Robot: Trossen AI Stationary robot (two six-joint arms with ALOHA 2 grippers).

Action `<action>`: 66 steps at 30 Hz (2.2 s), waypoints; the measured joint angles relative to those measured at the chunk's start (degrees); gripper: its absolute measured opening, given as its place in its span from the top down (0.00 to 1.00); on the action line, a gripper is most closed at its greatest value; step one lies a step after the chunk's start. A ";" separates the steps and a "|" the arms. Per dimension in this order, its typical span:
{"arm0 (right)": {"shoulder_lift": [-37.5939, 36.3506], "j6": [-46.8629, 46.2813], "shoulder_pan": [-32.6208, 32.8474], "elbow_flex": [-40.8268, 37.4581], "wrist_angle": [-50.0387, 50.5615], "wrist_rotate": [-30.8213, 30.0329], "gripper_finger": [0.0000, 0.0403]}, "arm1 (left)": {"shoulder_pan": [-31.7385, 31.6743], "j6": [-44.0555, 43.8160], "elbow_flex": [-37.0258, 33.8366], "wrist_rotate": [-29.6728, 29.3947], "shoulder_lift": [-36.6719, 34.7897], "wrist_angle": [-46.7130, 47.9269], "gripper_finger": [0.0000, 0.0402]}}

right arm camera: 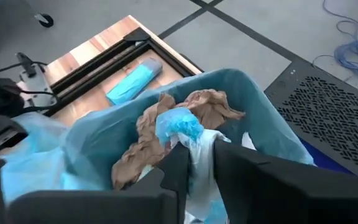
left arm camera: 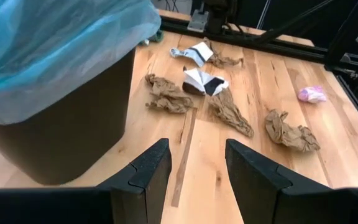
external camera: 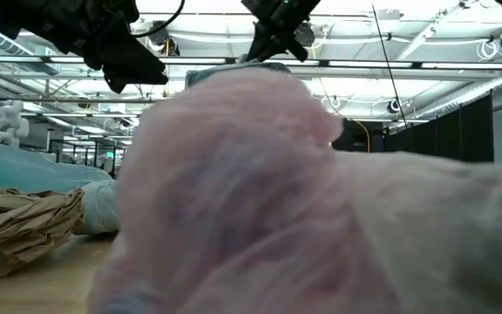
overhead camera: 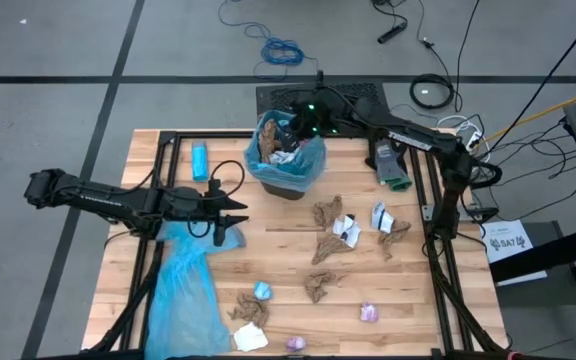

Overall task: Place trash/remove bag and relplace
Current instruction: Put the blue plastic into the trash bin

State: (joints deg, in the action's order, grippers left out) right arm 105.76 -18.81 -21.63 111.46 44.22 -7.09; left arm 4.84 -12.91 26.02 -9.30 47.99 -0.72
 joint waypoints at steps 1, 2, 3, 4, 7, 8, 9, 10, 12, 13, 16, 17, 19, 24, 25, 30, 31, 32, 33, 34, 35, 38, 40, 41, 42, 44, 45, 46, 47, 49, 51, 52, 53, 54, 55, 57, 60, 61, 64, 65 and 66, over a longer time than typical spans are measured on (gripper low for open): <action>0.61 0.02 -0.15 0.36 0.05 0.00 0.83 | 0.00 -0.22 0.00 0.00 0.00 0.15 0.61; 1.08 0.02 -0.17 0.60 -0.05 0.03 0.81 | 0.00 -0.23 0.00 0.00 0.02 0.18 0.61; 1.33 0.02 -0.28 0.66 -0.10 0.08 0.79 | 0.00 -0.24 0.00 0.00 0.02 0.20 0.61; 1.46 0.02 -0.49 0.66 0.03 0.17 0.77 | 0.00 -0.25 0.00 0.00 0.01 0.20 0.61; 1.76 -0.22 -0.54 0.68 0.31 0.28 0.71 | 0.00 -0.25 0.00 0.00 0.02 0.43 0.61; 1.77 -0.41 -0.53 0.68 0.53 0.26 0.69 | 0.00 -0.23 0.00 0.00 0.01 0.46 0.61; 1.77 -0.46 -0.52 0.68 0.45 0.27 0.68 | 0.00 -0.23 0.00 0.00 0.01 0.46 0.61; 1.72 -0.46 -0.52 0.68 0.45 0.30 0.66 | 0.00 -0.23 0.00 0.00 0.02 0.44 0.61; 1.66 -0.46 -0.52 0.68 0.45 0.28 0.64 | 0.00 -0.23 0.00 0.00 0.02 0.44 0.61; 1.66 -0.44 -0.52 0.68 0.49 0.30 0.63 | 0.00 -0.23 0.00 0.00 0.01 0.44 0.61; 1.63 -0.44 -0.52 0.68 1.39 0.42 0.61 | 0.00 -0.23 0.00 0.00 0.01 0.44 0.61; 1.61 -0.43 -0.52 0.68 1.97 0.47 0.60 | 0.00 -0.23 0.00 0.00 0.02 0.44 0.61; 1.61 -0.19 -0.52 0.68 3.24 0.47 0.60 | 0.00 -0.23 0.00 0.00 0.00 0.44 0.61; 0.35 0.13 -0.26 0.68 6.82 0.09 0.60 | 0.00 -0.23 0.00 0.00 0.02 0.44 0.61; 0.08 0.43 0.03 0.68 7.53 -0.13 0.60 | 0.00 -0.23 0.00 0.00 0.02 0.43 0.61; -1.94 2.92 2.39 0.70 12.55 -1.48 0.60 | 0.04 1.47 0.00 0.00 0.02 0.42 0.61; -2.36 3.03 3.13 0.70 14.40 -2.94 0.60 | 0.07 1.64 0.00 0.00 0.00 0.38 0.61; -2.81 3.03 4.14 0.70 16.50 -5.08 0.60 | 0.07 1.65 0.00 0.01 0.01 0.44 0.61; -3.28 3.04 5.15 0.70 18.67 -7.26 0.60 | 0.07 1.63 0.00 0.02 0.01 0.43 0.61; -3.72 3.00 6.33 0.70 20.88 -9.57 0.60 | 0.07 1.63 0.00 0.18 0.01 0.44 0.61; -4.22 2.64 7.42 0.70 22.81 -11.70 0.60 | 0.07 1.54 0.00 0.85 0.02 0.50 0.61; -5.92 0.42 11.04 0.70 28.37 -16.80 0.60 | 0.37 1.20 0.00 3.11 0.02 1.12 0.61; -7.27 -1.58 13.54 0.56 31.80 -19.04 0.60 | 1.59 1.21 0.00 3.26 0.00 1.79 0.61; -8.09 -2.80 14.76 0.07 32.99 -19.86 0.60 | 2.33 1.21 0.00 3.28 0.02 2.00 0.61; -9.24 -4.17 15.89 -0.77 34.20 -20.38 0.60 | 3.11 1.19 0.00 3.28 0.02 1.98 0.61; -11.84 -7.69 17.87 -3.54 35.90 -21.62 0.60 | 4.53 0.50 0.29 3.16 0.00 2.54 0.61; -13.50 -9.72 18.82 -5.71 36.25 -21.97 0.60 | 5.21 -0.15 0.76 3.01 0.06 3.29 0.61; -15.28 -11.70 19.74 -8.32 36.25 -21.99 0.60 | 5.85 -0.34 1.48 2.87 0.44 4.02 0.61; -17.21 -13.93 20.62 -11.36 36.04 -22.27 0.60 | 6.40 -0.65 2.36 2.78 0.99 4.70 0.61; -21.26 -18.86 22.63 -18.38 34.48 -23.42 0.60 | 7.43 -1.39 4.69 2.72 2.22 7.26 0.61; -25.46 -23.68 24.80 -26.38 31.76 -23.51 0.60 | 8.45 -1.68 7.66 2.42 3.85 10.66 0.61; -27.44 -26.05 25.96 -30.42 29.55 -23.49 0.60 | 8.93 -1.75 9.41 2.04 4.99 12.47 0.61; -29.38 -28.41 27.22 -34.47 26.80 -23.39 0.60 | 9.37 -1.81 10.98 1.55 6.18 14.65 0.61; -31.12 -30.68 28.57 -38.57 24.20 -23.22 0.60 | 9.73 -1.83 12.52 1.40 7.39 16.60 0.61; -32.71 -32.97 29.99 -42.49 20.93 -23.05 0.60 | 10.22 -1.83 14.19 1.31 8.79 18.41 0.61; -35.07 -37.43 33.09 -49.72 14.15 -22.78 0.60 | 11.14 -1.83 17.22 1.25 11.52 20.99 0.61; -36.84 -43.64 37.84 -58.76 3.95 -22.60 0.60 | 13.25 -1.81 21.10 1.29 15.94 24.26 0.61; -36.90 -45.40 39.37 -61.41 0.36 -22.59 0.60 | 14.02 -1.82 22.06 1.29 17.55 24.94 0.61; -36.30 -50.01 43.52 -68.12 -10.91 -22.90 0.60 | 16.21 -1.79 24.59 1.31 22.45 25.81 0.61; -35.76 -50.92 44.79 -69.99 -14.69 -23.11 0.60 | 17.01 -1.67 25.27 1.31 24.05 25.76 0.61; -35.13 -51.41 45.92 -71.58 -18.06 -23.51 0.60 | 17.75 -1.49 25.80 1.32 25.53 25.78 0.61</action>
State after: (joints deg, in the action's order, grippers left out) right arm 70.63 -70.22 24.28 39.88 26.16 -30.60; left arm 22.59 -14.41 51.82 -7.98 73.52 25.06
